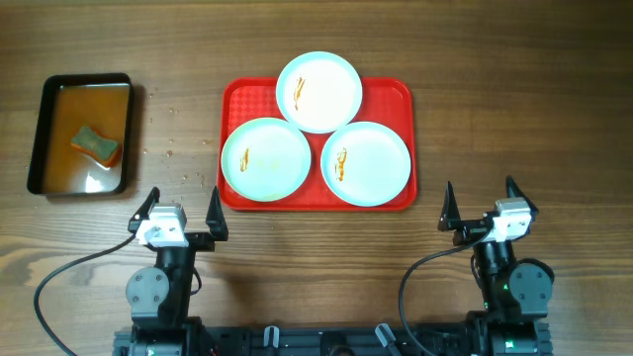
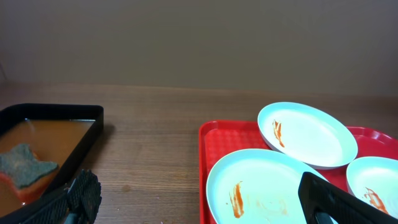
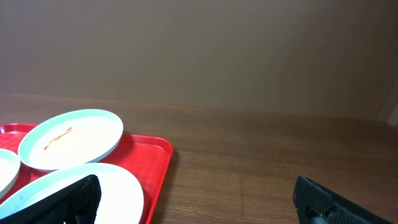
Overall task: Clean dirty plates on tray and stack at the side
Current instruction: 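Move the left gripper toward the black tray with the sponge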
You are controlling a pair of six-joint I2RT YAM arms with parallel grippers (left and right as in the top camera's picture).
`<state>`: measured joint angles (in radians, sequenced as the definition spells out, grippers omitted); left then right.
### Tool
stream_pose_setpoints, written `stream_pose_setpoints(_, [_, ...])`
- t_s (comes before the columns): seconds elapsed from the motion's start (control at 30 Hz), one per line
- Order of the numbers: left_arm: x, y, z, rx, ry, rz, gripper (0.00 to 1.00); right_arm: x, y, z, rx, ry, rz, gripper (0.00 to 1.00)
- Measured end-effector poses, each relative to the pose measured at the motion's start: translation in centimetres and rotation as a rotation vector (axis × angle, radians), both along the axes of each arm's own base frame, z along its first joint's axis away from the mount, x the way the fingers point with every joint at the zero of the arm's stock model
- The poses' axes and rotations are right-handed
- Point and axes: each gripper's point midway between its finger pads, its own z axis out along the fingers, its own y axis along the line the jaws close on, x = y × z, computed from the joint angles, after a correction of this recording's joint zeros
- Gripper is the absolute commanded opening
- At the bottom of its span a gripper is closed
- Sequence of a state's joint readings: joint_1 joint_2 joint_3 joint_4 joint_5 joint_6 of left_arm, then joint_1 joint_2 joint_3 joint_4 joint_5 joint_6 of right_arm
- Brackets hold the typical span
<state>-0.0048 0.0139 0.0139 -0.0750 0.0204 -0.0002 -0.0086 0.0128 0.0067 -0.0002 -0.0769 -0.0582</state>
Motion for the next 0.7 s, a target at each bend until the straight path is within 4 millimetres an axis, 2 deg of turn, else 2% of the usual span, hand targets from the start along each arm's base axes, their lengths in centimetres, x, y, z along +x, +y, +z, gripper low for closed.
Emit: stream_pose_setpoints(0.7, [0.04, 0.00, -0.19, 0.000, 0.008, 0.000, 1.00, 0.06, -0.01, -0.24, 0.000, 0.011, 0.000, 1.00])
